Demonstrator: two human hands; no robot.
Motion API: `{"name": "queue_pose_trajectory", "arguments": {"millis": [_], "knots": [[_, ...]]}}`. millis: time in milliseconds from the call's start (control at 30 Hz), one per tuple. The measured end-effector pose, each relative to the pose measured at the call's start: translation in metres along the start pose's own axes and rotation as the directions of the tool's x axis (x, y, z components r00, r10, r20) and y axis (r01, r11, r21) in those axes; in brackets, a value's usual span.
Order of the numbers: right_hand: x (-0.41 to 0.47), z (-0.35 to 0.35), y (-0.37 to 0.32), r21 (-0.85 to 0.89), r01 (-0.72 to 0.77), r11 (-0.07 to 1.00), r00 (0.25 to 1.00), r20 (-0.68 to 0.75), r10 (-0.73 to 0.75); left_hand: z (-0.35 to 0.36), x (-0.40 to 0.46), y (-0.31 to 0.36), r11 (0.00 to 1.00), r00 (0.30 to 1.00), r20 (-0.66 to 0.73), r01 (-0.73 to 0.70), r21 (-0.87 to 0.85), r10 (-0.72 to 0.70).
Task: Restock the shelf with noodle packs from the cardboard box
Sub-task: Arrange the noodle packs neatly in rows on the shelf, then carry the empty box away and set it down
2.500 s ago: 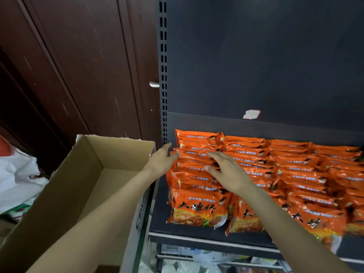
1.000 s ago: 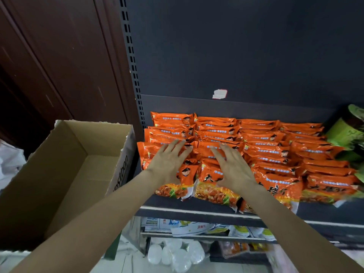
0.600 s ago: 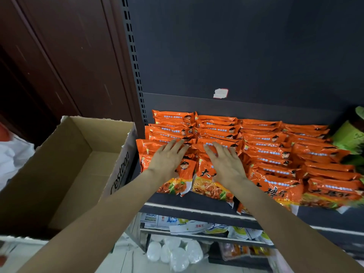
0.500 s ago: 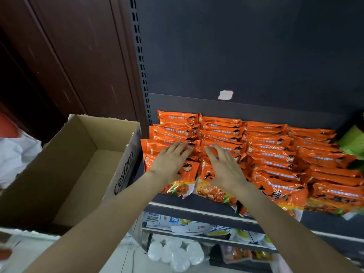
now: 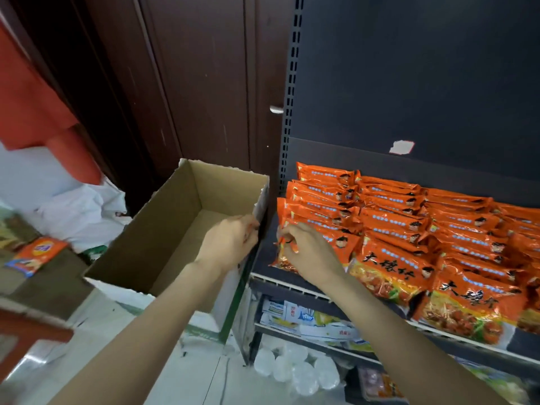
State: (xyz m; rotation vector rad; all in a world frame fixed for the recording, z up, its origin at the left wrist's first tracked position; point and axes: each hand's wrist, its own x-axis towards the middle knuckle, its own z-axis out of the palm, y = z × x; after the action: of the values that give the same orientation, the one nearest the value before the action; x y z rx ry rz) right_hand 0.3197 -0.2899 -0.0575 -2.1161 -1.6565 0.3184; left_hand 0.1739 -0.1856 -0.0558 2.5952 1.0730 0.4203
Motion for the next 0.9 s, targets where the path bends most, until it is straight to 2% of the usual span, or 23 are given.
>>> {"name": "queue_pose_trajectory", "arguments": {"millis": [100,200,367,433,533,633,700,900], "knots": [[-0.001,0.03,-0.037,-0.005,0.012,1.0,0.999,0.035,-0.011,-0.015,-0.03,-0.044,0.999,0.999,-0.01,0.043,-0.016,-0.043],[-0.007,0.062,-0.076,-0.011,0.013,1.0,0.998,0.066,-0.012,-0.025,-0.061,-0.092,0.998,0.998,0.041,0.049,0.033,-0.05],[-0.026,0.109,-0.12,-0.047,-0.02,0.999,0.986,0.165,0.028,-0.033,-0.104,-0.148,0.987,0.938,0.324,0.082,0.138,-0.123],[-0.032,0.121,-0.13,-0.088,-0.04,0.995,0.982,0.182,0.055,-0.035,-0.116,-0.159,0.986,0.922,0.369,0.069,0.152,-0.121],[-0.04,0.132,-0.143,-0.17,-0.05,0.984,0.979,0.188,0.082,-0.032,-0.127,-0.17,0.973,0.922,0.382,-0.02,0.231,-0.071],[-0.048,0.137,-0.153,-0.166,-0.072,0.984,0.972,0.209,0.106,-0.027,-0.132,-0.174,0.949,0.941,0.337,-0.067,0.309,-0.043],[-0.056,0.142,-0.157,-0.137,-0.104,0.985,0.973,0.192,0.129,-0.027,-0.138,-0.17,0.962,0.948,0.314,-0.04,0.271,-0.049],[-0.098,0.146,-0.152,-0.142,-0.126,0.982,0.975,0.163,0.149,-0.024,-0.183,-0.146,0.982,0.933,0.359,-0.072,0.175,0.005]]}}
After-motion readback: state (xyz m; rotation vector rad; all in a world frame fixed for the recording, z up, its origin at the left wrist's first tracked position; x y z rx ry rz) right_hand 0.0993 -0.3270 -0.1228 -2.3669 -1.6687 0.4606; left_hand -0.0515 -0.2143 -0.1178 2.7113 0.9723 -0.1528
